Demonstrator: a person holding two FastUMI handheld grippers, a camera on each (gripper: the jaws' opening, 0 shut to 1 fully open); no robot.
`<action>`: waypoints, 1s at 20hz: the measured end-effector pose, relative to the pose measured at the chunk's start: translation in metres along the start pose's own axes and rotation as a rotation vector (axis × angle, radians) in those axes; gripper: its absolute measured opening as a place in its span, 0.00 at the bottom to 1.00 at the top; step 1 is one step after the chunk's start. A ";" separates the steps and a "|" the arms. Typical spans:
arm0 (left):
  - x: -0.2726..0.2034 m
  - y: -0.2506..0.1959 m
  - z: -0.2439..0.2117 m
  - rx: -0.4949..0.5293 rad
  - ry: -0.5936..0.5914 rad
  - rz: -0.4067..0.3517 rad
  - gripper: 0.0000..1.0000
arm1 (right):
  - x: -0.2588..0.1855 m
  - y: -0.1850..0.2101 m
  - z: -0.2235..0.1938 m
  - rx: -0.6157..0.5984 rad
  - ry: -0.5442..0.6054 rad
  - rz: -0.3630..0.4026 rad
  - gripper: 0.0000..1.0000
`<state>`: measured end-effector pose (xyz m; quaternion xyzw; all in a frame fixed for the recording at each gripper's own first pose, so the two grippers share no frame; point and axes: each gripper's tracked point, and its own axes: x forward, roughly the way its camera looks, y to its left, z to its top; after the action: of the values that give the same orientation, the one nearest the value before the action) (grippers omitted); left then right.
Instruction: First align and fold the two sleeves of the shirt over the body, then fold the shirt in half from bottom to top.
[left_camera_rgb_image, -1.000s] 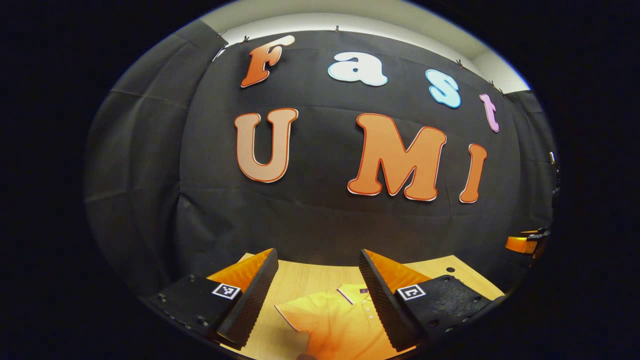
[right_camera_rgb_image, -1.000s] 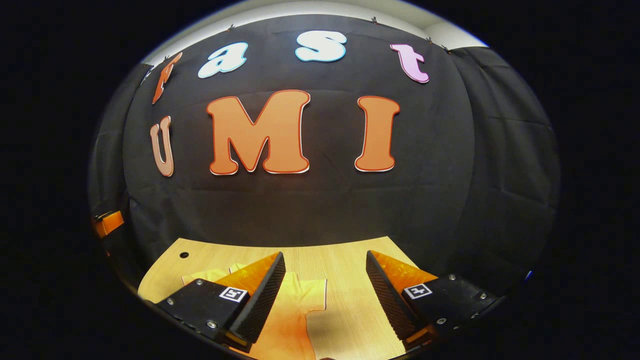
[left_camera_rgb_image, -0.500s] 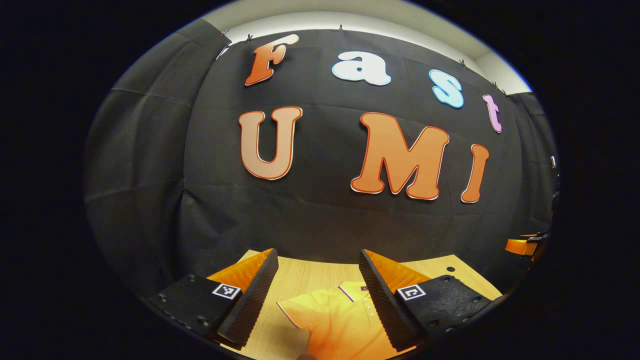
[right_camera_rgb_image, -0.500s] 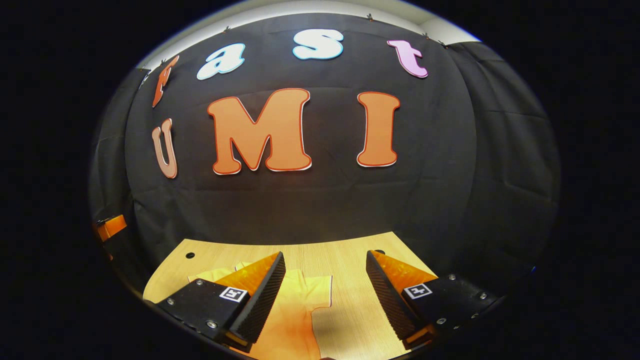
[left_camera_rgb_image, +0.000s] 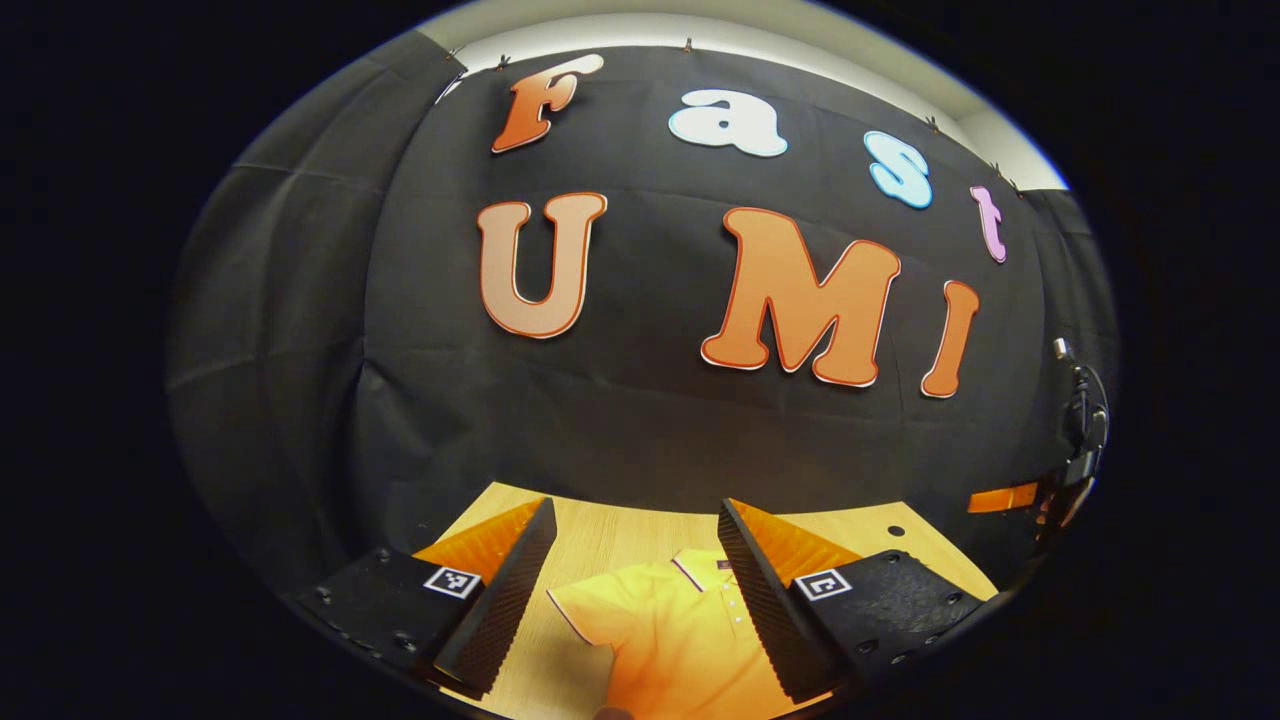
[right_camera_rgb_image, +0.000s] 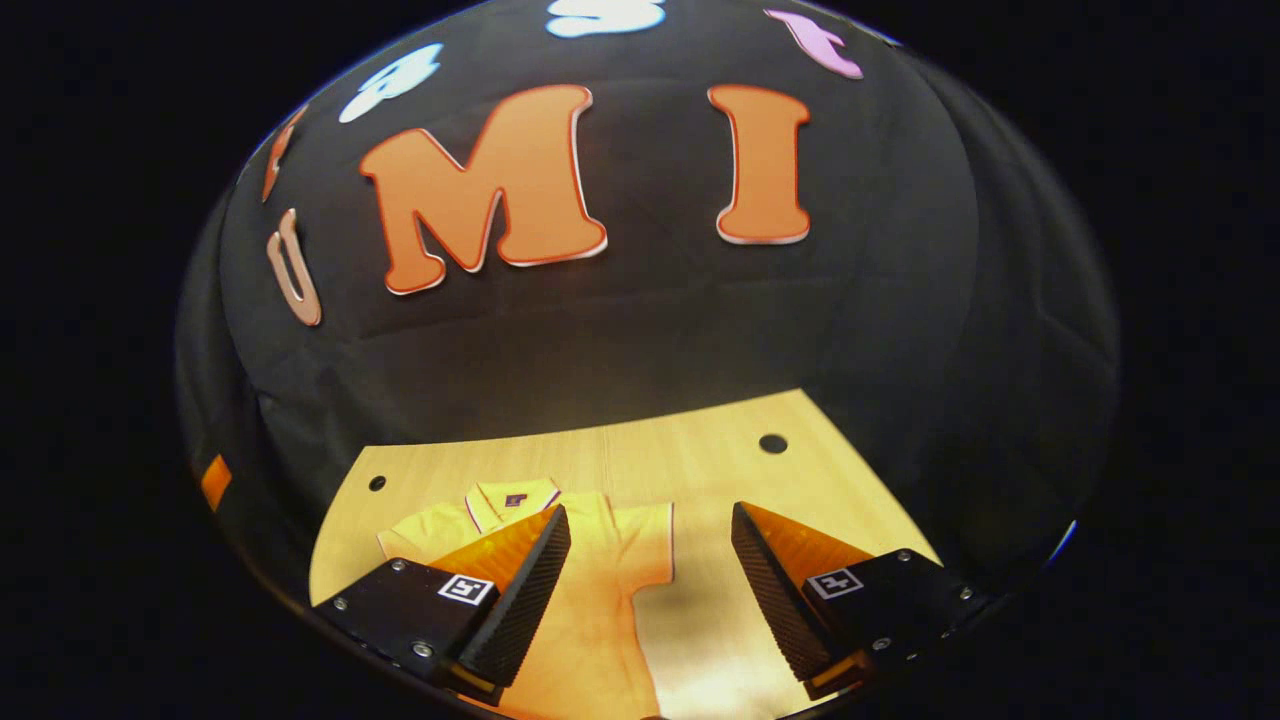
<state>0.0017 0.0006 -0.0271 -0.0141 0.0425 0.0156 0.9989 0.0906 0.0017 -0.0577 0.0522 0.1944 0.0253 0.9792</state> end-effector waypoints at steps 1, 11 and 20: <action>0.002 0.002 -0.001 0.004 0.002 0.004 0.98 | 0.016 -0.008 -0.002 -0.003 0.030 -0.017 0.98; 0.038 0.024 -0.035 -0.011 0.091 0.060 0.98 | 0.179 -0.024 -0.098 -0.078 0.490 -0.050 0.98; 0.068 0.042 -0.065 -0.009 0.181 0.111 0.98 | 0.238 -0.034 -0.178 -0.126 0.715 -0.096 0.99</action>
<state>0.0630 0.0423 -0.0984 -0.0175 0.1330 0.0697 0.9885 0.2428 0.0008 -0.3149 -0.0295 0.5248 0.0078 0.8507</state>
